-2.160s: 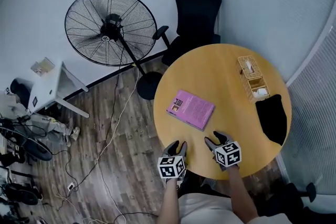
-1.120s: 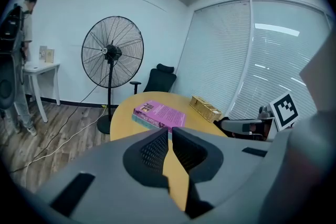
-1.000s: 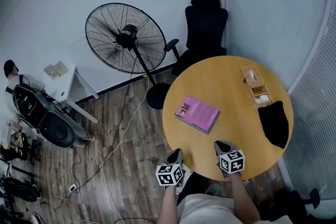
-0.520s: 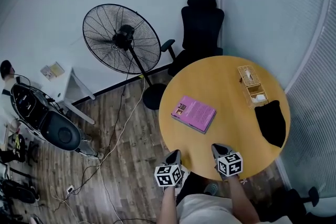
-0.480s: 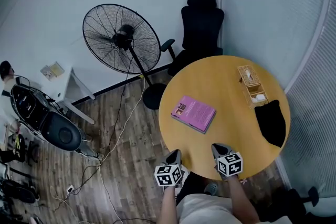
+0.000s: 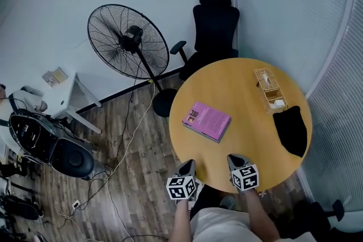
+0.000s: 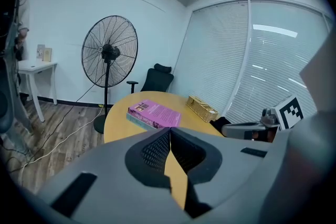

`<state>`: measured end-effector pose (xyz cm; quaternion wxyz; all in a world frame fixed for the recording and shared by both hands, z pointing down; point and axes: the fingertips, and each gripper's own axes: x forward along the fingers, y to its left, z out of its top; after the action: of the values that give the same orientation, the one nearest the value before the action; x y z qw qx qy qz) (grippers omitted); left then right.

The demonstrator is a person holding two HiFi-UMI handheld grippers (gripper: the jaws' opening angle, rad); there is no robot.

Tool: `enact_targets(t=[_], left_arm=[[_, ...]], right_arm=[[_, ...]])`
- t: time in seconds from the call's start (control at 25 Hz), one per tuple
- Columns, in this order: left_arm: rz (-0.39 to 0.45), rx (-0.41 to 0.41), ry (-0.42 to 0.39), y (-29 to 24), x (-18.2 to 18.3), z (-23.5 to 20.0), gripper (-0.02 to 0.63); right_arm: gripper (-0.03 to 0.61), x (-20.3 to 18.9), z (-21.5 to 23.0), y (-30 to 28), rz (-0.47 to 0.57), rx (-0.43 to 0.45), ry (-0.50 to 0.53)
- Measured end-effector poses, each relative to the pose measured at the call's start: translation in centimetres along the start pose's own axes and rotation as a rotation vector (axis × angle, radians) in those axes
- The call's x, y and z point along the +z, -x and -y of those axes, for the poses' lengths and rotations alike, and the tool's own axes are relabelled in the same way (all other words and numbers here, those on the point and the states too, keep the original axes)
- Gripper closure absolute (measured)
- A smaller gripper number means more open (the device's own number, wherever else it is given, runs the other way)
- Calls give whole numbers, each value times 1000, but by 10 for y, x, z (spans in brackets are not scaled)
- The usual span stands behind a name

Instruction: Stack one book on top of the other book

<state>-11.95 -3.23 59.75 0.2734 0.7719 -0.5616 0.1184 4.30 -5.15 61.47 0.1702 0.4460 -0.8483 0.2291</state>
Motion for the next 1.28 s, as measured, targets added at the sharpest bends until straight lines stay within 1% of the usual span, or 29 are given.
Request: enact_targets(t=[0.24, 0.64, 0.96, 1.28], left_arm=[[16, 5, 29, -1, 4, -4, 586], [2, 2, -2, -5, 5, 3, 586], [-4, -1, -8, -8, 2, 4, 586], [-19, -3, -33, -12, 4, 6, 586]], right_arm=[[557, -4, 2, 0, -9, 6, -7], [557, -8, 4, -1, -22, 12, -1], [557, -15, 2, -3, -25, 18, -11], [557, -8, 3, -3, -15, 15, -15]])
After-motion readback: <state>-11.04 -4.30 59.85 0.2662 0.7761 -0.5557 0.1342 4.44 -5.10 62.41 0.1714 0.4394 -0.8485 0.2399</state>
